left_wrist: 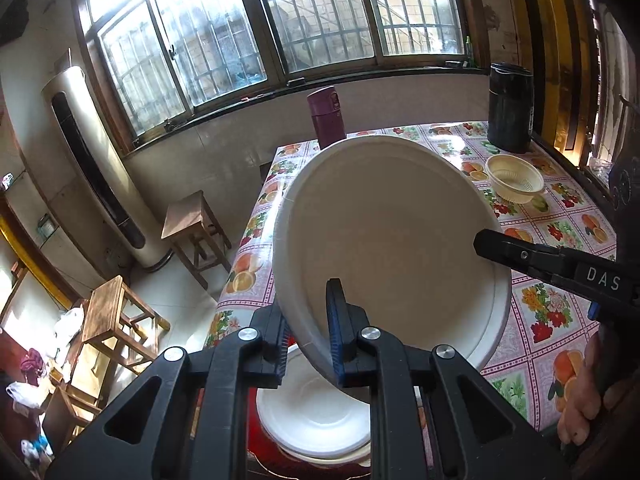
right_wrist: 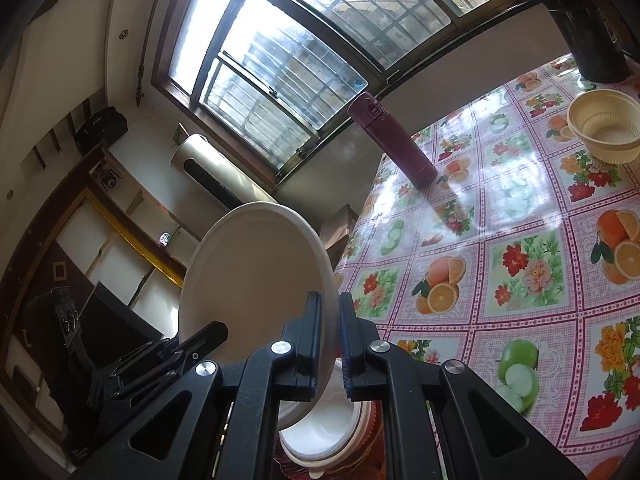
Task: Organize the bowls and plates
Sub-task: 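Lift the large white bowl with both grippers and carry it over the plate stack, then lower the large white bowl onto the stacked white bowl and open both grippers, then move both grippers toward the cream plastic bowl beside the black thermos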
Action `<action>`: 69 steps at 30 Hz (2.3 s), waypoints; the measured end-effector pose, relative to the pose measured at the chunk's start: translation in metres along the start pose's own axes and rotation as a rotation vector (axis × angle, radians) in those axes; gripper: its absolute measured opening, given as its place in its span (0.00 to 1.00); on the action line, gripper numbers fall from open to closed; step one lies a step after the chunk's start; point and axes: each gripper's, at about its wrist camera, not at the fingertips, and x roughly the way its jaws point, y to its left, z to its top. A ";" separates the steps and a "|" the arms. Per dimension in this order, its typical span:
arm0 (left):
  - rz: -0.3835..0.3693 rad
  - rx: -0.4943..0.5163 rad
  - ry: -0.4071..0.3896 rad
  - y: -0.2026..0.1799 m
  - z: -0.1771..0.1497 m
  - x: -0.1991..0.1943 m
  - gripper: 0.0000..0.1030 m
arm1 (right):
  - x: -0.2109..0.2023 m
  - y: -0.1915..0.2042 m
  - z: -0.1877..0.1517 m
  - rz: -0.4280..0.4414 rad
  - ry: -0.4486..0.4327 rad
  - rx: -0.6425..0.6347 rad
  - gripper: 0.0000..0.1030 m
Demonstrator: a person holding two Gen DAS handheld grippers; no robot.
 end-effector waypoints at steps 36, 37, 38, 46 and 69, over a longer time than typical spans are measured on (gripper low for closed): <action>0.000 -0.168 0.245 0.048 -0.099 0.060 0.15 | 0.083 0.010 -0.085 -0.109 0.220 -0.111 0.12; -0.002 -0.173 0.250 0.049 -0.101 0.060 0.16 | 0.084 0.011 -0.088 -0.113 0.227 -0.122 0.12; -0.006 -0.177 0.252 0.051 -0.103 0.059 0.17 | 0.084 0.013 -0.090 -0.116 0.231 -0.132 0.12; 0.041 -0.169 0.224 0.057 -0.107 0.049 0.32 | 0.079 0.023 -0.102 -0.152 0.221 -0.220 0.22; -0.168 -0.136 -0.086 -0.067 -0.019 -0.016 0.81 | -0.048 -0.072 -0.012 -0.318 -0.088 -0.165 0.81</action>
